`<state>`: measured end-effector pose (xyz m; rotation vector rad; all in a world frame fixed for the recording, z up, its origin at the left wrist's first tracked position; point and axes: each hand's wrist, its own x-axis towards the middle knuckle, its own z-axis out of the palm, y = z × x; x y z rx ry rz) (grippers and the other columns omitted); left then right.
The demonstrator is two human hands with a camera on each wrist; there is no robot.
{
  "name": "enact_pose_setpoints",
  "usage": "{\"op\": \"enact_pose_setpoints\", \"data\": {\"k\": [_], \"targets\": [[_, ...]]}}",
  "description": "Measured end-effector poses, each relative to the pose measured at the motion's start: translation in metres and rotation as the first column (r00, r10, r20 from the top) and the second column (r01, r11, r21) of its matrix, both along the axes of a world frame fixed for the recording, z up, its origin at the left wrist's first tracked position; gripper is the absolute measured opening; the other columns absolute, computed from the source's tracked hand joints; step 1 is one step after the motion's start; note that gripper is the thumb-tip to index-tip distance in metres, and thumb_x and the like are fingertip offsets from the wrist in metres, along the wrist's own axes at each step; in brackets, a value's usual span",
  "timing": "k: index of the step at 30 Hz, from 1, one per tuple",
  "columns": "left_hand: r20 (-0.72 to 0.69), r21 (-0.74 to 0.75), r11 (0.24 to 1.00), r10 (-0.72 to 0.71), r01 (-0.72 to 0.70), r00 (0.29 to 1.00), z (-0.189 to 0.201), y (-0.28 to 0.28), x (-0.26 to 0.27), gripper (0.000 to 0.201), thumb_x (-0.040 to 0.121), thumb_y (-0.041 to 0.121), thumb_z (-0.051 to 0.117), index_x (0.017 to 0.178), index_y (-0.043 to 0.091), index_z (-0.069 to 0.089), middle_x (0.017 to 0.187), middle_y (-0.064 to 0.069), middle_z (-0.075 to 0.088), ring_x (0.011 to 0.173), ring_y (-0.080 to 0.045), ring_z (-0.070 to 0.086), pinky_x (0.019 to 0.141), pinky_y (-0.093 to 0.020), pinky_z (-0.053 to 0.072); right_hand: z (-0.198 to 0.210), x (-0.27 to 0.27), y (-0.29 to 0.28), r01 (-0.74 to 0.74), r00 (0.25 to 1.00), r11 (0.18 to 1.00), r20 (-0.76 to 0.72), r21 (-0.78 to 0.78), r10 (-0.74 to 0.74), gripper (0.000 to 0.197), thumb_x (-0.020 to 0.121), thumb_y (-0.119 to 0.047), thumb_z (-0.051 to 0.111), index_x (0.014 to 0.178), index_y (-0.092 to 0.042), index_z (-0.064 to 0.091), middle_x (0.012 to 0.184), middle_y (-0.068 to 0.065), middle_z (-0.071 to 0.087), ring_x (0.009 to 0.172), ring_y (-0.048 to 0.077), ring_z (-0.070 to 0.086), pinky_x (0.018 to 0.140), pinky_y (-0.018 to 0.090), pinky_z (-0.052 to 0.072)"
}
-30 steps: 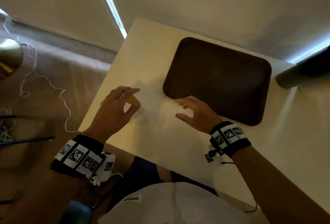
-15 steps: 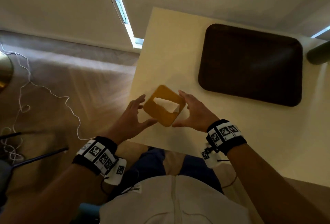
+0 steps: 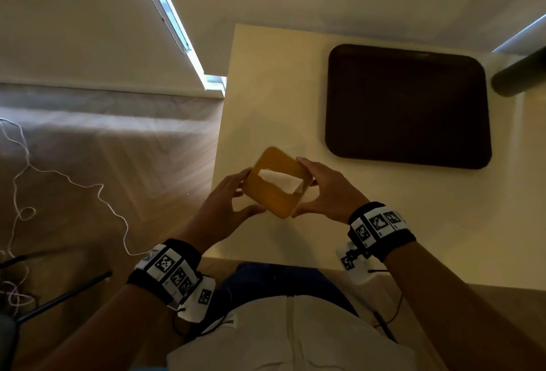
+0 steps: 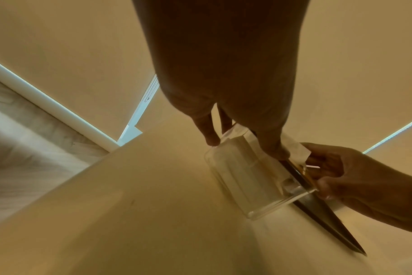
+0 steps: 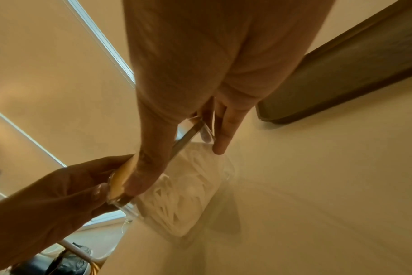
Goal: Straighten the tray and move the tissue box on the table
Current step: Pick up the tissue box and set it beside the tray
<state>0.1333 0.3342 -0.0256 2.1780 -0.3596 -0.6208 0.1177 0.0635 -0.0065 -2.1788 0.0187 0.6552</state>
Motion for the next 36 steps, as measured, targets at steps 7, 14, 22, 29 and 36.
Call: {"op": "enact_pose_setpoints", "data": {"k": [7,14,22,29,36], "targets": [[0.099,0.015,1.0,-0.014,0.013,0.995,0.019,-0.031,0.105,0.092,0.077,0.06,0.068,0.152,0.024,0.029,0.145,-0.008,0.051,0.112,-0.017,0.061,0.091,-0.038,0.057,0.024,0.101,-0.03,-0.026,0.993,0.999,0.115,-0.041,0.031,0.119,0.054,-0.044,0.091,0.148,-0.023,0.022,0.141,0.004,0.045,0.102,0.014,0.055,0.087,0.033,0.051],[0.124,0.019,1.0,-0.006,0.004,0.992,0.021,-0.063,0.219,0.094,0.071,0.061,0.068,0.15,0.022,0.034,0.138,-0.009,0.058,0.115,-0.019,0.062,0.093,-0.036,0.056,0.026,0.215,-0.057,-0.014,0.986,0.998,0.163,-0.06,0.023,0.12,0.053,-0.041,0.093,0.149,-0.017,0.024,0.146,0.006,0.042,0.108,0.014,0.054,0.084,0.024,0.048],[0.067,0.038,0.999,0.016,-0.018,0.998,-0.004,-0.073,0.274,0.079,0.082,0.036,0.077,0.148,0.02,0.036,0.141,-0.009,0.055,0.113,-0.013,0.057,0.08,-0.015,0.048,-0.001,0.271,-0.063,-0.022,0.994,0.994,0.105,-0.105,0.033,0.122,0.051,-0.047,0.091,0.148,-0.018,0.024,0.147,0.007,0.043,0.111,0.021,0.057,0.091,0.035,0.052],[0.044,0.021,0.999,0.025,-0.026,0.999,-0.015,-0.07,0.281,0.083,0.08,0.043,0.077,0.149,0.022,0.035,0.14,-0.006,0.055,0.114,-0.014,0.058,0.08,-0.014,0.048,-0.009,0.28,-0.064,-0.02,0.996,0.995,0.086,-0.102,0.029,0.123,0.05,-0.05,0.091,0.149,-0.02,0.023,0.148,0.006,0.041,0.111,0.018,0.055,0.093,0.036,0.051],[0.082,0.027,0.999,-0.023,0.021,0.996,-0.018,-0.064,0.284,0.083,0.08,0.05,0.074,0.148,0.022,0.035,0.14,-0.005,0.055,0.115,-0.013,0.058,0.088,-0.022,0.051,-0.017,0.257,-0.06,0.088,0.99,0.996,0.113,-0.032,-0.084,0.14,0.04,-0.067,0.085,0.15,-0.026,0.009,0.158,0.002,0.015,0.142,0.019,0.021,0.11,0.049,0.035]]}}
